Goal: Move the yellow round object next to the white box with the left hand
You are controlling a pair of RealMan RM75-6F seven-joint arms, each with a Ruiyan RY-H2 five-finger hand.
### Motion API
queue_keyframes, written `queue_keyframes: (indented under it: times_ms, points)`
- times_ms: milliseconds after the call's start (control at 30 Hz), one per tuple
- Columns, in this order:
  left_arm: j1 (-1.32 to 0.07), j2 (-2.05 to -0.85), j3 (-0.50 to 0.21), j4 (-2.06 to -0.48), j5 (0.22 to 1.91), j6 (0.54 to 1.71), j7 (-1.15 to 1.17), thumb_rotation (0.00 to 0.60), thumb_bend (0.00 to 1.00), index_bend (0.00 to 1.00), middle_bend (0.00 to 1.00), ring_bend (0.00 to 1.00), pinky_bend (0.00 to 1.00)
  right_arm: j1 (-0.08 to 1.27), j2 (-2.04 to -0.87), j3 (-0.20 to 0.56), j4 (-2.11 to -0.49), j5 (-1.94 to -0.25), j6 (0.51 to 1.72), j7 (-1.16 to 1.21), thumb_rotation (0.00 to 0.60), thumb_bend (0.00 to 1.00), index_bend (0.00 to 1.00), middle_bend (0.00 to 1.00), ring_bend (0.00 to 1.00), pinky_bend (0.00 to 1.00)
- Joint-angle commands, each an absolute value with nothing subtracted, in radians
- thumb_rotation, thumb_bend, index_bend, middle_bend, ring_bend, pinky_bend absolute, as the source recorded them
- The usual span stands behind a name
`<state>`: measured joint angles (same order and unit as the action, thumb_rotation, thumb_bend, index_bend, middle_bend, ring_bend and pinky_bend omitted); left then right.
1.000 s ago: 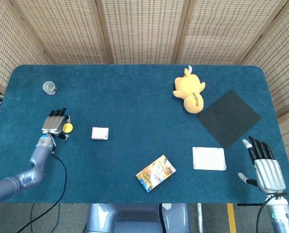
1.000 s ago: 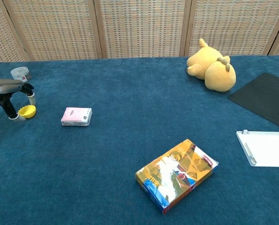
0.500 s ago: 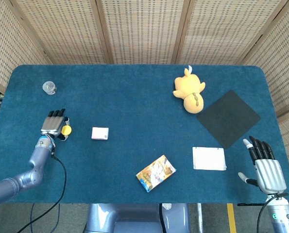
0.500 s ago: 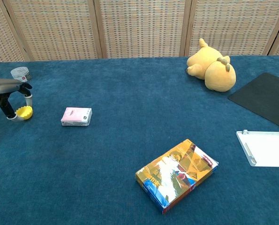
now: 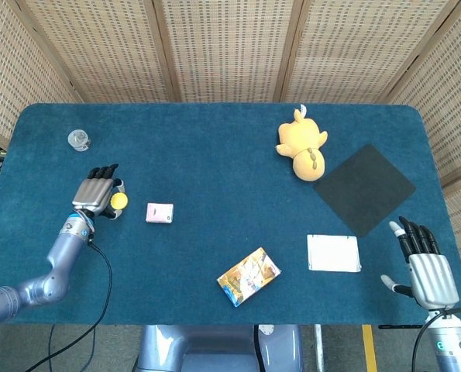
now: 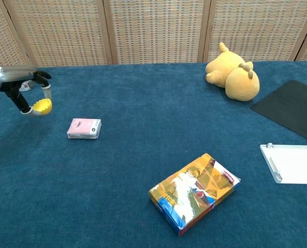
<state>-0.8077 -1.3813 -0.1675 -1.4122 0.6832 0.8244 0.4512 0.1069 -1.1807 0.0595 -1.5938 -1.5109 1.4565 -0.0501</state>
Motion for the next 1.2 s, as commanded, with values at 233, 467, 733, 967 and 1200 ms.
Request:
queue_keyframes:
  times_ms: [233,467,733,967,1200]
  points:
    - [-0.913,-1.398,-0.207,-1.567,0.592,0.909,0.587,0.6,0.29,0.45,0.0,0.0,0.0,0.108,-1.171,0.059,-1.594,-1.511,1.452,-0.022,0.6,0.0,0.06,0.0,0.0,0.04]
    - [-1.001,-1.46,-0.199,-1.583,0.494,0.96,0.72,0.6,0.29,0.45,0.0,0.0,0.0,0.111,-1.162,0.059,-1.592,-1.509,1.442,0.011,0.6,0.0,0.06,0.0,0.0,0.04]
    - [-1.069,-1.536,-0.188,-1.547,0.409,0.974,0.804,0.6,0.29,0.44,0.0,0.0,0.0,0.113,-1.151,0.063,-1.591,-1.499,1.434,0.051,0.6,0.0,0.06,0.0,0.0,0.04]
    - [-1.111,-1.593,-0.189,-1.501,0.357,0.984,0.843,0.6,0.29,0.43,0.0,0.0,0.0,0.116,-1.144,0.064,-1.59,-1.497,1.425,0.075,0.6,0.0,0.06,0.0,0.0,0.04]
    - [-1.141,-1.638,-0.177,-1.451,0.314,0.992,0.893,0.6,0.29,0.42,0.0,0.0,0.0,0.119,-1.139,0.065,-1.588,-1.492,1.418,0.095,0.6,0.0,0.06,0.0,0.0,0.04]
